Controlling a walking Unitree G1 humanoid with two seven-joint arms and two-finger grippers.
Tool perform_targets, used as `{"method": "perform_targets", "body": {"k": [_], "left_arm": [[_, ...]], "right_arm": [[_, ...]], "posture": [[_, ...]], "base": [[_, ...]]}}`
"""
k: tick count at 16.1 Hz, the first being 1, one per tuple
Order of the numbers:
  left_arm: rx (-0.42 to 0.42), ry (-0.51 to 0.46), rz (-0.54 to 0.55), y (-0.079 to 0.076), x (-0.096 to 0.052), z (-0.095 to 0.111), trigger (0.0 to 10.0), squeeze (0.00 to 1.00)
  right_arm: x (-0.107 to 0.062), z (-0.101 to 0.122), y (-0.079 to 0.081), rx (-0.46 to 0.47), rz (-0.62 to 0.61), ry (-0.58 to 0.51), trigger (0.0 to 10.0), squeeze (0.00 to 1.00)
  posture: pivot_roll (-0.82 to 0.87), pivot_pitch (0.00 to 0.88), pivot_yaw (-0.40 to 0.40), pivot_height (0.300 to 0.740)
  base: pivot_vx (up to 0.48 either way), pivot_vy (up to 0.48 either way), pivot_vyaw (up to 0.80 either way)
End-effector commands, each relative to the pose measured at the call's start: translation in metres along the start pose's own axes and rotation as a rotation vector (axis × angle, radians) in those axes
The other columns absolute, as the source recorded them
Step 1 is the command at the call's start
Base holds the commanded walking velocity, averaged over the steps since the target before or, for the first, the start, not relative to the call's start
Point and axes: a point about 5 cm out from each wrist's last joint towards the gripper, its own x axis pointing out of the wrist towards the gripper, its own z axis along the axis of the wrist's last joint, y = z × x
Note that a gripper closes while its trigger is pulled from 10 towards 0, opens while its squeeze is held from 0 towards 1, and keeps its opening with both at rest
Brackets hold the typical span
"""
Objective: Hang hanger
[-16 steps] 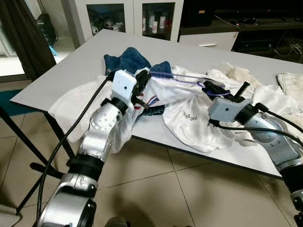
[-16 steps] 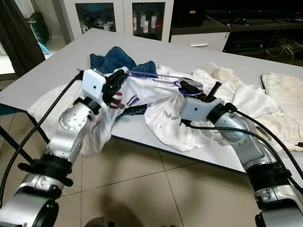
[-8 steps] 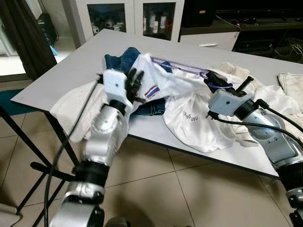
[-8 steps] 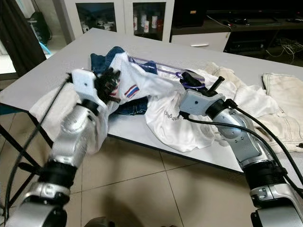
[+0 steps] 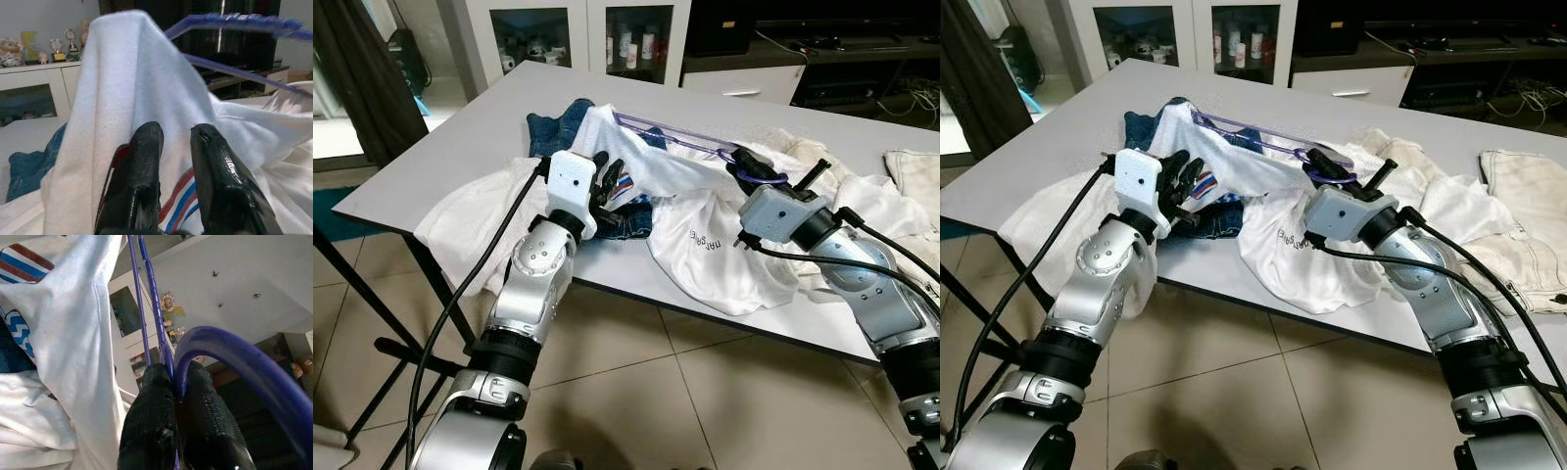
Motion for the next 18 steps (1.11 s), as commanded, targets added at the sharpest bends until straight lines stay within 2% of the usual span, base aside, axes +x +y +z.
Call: {"method": "perform_targets", "body": {"k": [1,2,3,5,8,13,18], "left_arm": [[0.034,-0.021,0.022,0.006,0.005,0.008,10.0,0.0],[0.033,-0.024,0.021,0.007,0.005,0.008,4.6,0.0],[0.031,-0.033,0.01,0.007,0.005,0.009,0.0,0.0],[0.033,-0.053,-0.036,0.003,0.004,0.01,0.0,0.0],[0.034,-0.065,-0.048,0.001,0.005,0.01,0.0,0.0],[0.048,-0.075,0.033,0.016,0.003,0.01,0.0,0.0],[0.079,-0.119,0.123,0.033,0.001,0.017,0.0,0.0]], "right_arm": [[-0.003,0.006,-0.004,0.003,-0.01,-0.041,0.0,0.0],[-0.005,0.006,-0.004,0.007,-0.005,-0.046,0.0,0.0],[-0.006,0.007,-0.004,0.011,-0.004,-0.048,0.0,0.0],[-0.009,0.006,-0.004,0.021,-0.003,-0.046,0.0,0.0],[-0.009,0.005,-0.005,0.035,-0.005,-0.039,0.0,0.0],[-0.014,-0.003,-0.007,0.076,0.015,-0.006,0.0,0.0],[-0.024,-0.013,-0.008,0.093,0.09,0.038,0.0,0.0]], "posture": [[0.15,0.0,0.006,0.74],[0.15,0.0,0.007,0.74],[0.15,0.0,0.007,0.74],[0.15,0.0,0.007,0.74],[0.14,0.0,0.008,0.74],[0.14,0.0,0.0,0.74],[0.14,0.0,-0.003,0.74]], "base": [[0.0,0.0,0.0],[0.0,0.0,0.0],[0.0,0.0,0.0],[0.0,0.0,0.0],[0.0,0.0,0.0],[0.0,0.0,0.0],[0.0,0.0,0.0]]}}
